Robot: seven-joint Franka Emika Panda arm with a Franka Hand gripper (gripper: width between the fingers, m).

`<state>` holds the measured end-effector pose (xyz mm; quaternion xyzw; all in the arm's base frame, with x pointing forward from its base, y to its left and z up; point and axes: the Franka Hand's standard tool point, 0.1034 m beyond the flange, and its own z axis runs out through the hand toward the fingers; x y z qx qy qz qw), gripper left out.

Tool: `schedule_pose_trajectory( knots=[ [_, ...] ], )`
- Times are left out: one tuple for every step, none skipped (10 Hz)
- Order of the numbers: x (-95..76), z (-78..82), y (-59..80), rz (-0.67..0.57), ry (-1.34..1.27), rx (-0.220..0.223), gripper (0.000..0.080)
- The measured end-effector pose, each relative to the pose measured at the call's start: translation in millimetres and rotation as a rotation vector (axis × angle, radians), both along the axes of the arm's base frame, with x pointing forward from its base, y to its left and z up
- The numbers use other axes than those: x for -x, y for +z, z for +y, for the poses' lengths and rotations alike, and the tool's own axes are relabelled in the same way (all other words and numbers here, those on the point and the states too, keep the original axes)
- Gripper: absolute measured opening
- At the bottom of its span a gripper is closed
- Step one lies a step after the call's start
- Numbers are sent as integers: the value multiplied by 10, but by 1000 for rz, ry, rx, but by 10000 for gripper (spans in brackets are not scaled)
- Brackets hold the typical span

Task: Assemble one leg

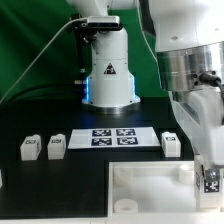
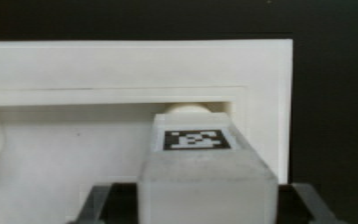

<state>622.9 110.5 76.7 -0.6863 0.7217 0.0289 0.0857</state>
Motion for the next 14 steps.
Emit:
schedule_pose_trajectory(
  knots=[
    [1,1,-1,-5,28,1,294],
    [1,6,-10,-16,106,9,376],
    [-10,34,-28,-42,259,28,512],
    [-31,66,-22,-67,397,39,512],
    [-35,88,-5,-86,555,50,624],
    [-32,76,-13,-103,660,59,642],
    [-31,70,-15,-118,755,67,642],
    [-29,66,-13,-130,861,78,648],
    [-38,50,15,-134,1102,112,648],
    [-69,40,42,-155,1314,146,649],
    [-75,-11,31,-176,1484,157,649],
    [-74,-14,28,-177,1483,155,649],
    [-73,-7,28,-173,1451,153,649],
    [-73,-11,28,-173,1446,152,537]
  ],
)
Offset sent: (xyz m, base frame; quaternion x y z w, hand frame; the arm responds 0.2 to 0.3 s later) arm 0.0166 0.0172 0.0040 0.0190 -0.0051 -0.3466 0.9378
